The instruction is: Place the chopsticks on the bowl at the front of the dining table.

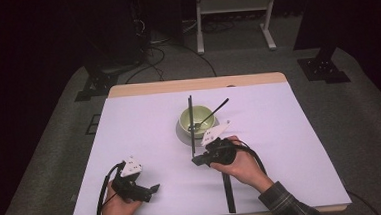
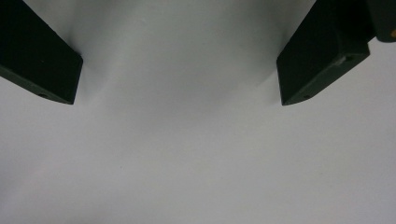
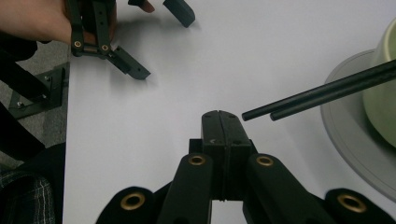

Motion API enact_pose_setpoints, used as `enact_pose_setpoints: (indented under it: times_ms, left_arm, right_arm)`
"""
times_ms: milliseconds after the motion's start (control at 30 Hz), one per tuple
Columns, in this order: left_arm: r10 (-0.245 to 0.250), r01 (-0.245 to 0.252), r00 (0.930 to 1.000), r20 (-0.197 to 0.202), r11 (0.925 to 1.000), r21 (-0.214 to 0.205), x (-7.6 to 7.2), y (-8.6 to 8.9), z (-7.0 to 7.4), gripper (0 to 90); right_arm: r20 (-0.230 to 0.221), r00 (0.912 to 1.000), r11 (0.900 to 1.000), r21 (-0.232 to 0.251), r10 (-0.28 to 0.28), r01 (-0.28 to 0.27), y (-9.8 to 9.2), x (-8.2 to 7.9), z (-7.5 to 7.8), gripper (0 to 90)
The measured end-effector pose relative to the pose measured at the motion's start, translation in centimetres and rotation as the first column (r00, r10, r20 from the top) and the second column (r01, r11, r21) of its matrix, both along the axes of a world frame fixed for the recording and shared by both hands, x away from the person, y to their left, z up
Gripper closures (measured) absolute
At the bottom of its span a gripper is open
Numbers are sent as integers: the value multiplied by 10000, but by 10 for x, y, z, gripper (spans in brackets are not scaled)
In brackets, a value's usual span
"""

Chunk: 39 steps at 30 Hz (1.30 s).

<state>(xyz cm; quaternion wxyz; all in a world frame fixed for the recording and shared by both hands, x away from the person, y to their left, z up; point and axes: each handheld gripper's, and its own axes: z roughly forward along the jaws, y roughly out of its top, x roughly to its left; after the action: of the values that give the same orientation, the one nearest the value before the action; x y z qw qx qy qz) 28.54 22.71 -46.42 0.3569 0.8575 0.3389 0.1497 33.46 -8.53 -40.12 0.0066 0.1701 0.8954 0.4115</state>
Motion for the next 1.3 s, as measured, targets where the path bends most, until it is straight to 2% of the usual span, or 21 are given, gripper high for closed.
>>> enact_pose_setpoints:
  times_ms: [733,1300]
  left_arm:
    - [-4,4,10000,9,10000,9,0,0,0,0]
    - [-2,2,10000,5,10000,2,0,0,0,0]
  right_arm:
    - [138,9979,9980,23,-631,631,0,10,-7,898]
    - [270,9973,9976,-7,-688,688,-3,6,-5,899]
